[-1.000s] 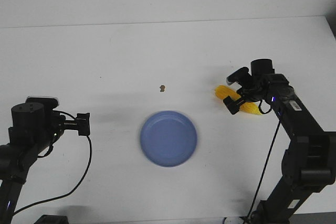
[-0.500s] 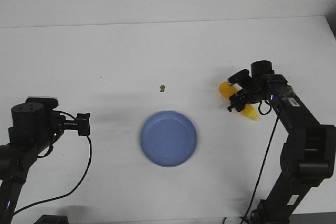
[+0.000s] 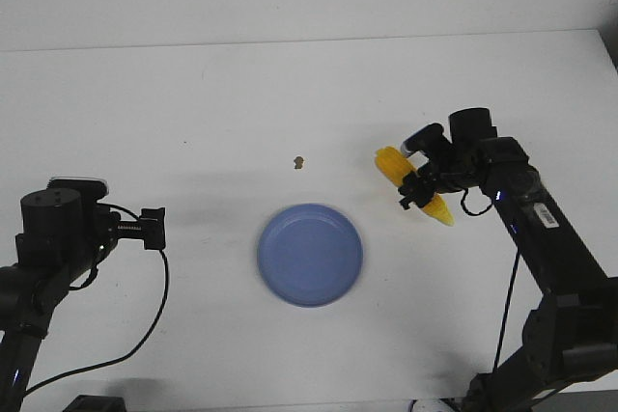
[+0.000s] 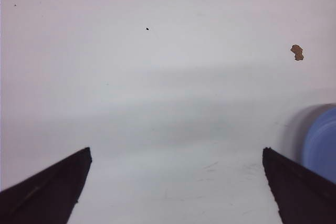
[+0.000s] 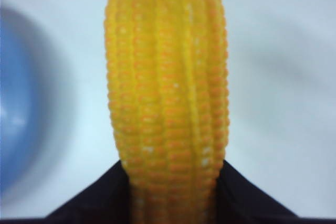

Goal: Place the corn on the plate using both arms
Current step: 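Lift the corn with the right gripper and carry it over the plate, then lower the corn onto the blue plate and open the right gripper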

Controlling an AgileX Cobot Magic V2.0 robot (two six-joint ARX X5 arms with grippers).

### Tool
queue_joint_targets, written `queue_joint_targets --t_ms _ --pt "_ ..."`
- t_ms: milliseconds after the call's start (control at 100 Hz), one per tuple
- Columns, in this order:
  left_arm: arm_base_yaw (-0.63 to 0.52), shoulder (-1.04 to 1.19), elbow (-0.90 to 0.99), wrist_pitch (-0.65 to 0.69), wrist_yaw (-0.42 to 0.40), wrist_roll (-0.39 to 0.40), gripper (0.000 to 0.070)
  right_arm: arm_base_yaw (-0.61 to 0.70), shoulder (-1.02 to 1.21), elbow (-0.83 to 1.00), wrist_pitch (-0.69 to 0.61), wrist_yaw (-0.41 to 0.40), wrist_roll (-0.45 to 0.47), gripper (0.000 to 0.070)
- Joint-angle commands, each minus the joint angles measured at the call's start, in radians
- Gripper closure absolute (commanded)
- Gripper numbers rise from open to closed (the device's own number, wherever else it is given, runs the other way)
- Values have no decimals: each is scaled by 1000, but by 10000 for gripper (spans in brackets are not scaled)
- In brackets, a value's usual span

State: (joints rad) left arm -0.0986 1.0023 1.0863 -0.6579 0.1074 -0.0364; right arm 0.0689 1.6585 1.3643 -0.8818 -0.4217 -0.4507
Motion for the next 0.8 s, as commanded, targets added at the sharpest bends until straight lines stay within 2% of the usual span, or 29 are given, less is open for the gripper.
queue_joint_targets --t_ms 0,130,290,370,680,740,790 --pt "-1 10 14 6 2 -2 29 53 10 18 5 -7 16 567" --pt "-1 10 14 6 2 -2 29 174 13 17 -2 11 47 564" --pt "-1 10 14 6 2 -2 29 334 14 16 1 110 46 562" --pt "-1 10 14 6 2 -2 29 396 14 14 10 127 42 562" --pt "-1 10 14 5 2 -2 29 490 115 3 43 135 60 555" --pt "-1 10 14 3 2 -2 29 491 133 3 44 136 62 526" --pt "-1 10 14 1 2 -2 29 491 145 3 45 143 64 455"
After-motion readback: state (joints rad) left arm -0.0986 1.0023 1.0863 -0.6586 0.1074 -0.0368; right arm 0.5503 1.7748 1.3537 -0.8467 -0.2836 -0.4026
